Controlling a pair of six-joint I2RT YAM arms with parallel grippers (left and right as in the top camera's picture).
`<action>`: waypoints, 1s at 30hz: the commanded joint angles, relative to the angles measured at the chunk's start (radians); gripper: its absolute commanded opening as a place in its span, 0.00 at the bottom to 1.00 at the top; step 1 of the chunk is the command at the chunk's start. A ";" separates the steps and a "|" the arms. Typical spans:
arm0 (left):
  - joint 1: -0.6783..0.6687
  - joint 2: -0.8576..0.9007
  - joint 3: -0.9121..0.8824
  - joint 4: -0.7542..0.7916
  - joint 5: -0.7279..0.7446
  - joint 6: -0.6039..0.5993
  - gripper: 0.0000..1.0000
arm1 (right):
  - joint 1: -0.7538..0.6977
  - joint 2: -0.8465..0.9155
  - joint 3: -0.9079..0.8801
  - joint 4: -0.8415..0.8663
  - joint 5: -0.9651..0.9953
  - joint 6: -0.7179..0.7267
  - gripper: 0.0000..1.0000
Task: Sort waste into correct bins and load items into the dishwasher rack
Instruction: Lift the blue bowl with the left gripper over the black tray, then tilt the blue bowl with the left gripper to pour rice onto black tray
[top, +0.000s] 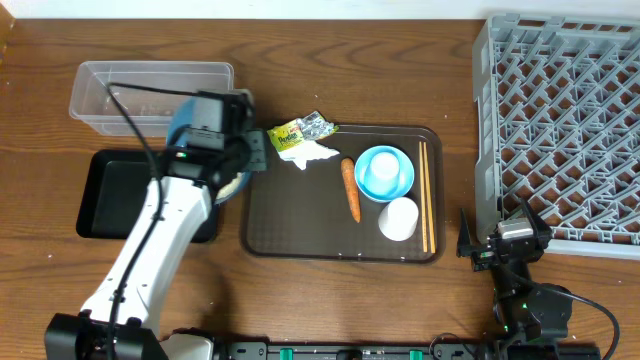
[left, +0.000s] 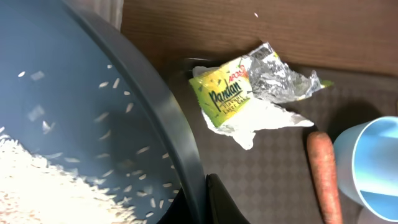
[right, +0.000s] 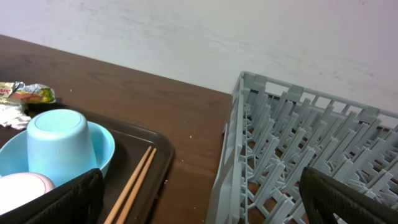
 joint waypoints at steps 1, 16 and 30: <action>0.064 -0.036 0.002 0.007 0.140 0.001 0.06 | 0.005 -0.005 -0.001 -0.003 0.003 -0.010 0.99; 0.265 -0.143 0.002 -0.009 0.429 -0.064 0.06 | 0.005 -0.005 -0.001 -0.004 0.003 -0.010 0.99; 0.526 -0.142 -0.013 -0.018 0.738 -0.066 0.06 | 0.005 -0.005 -0.001 -0.003 0.003 -0.010 0.99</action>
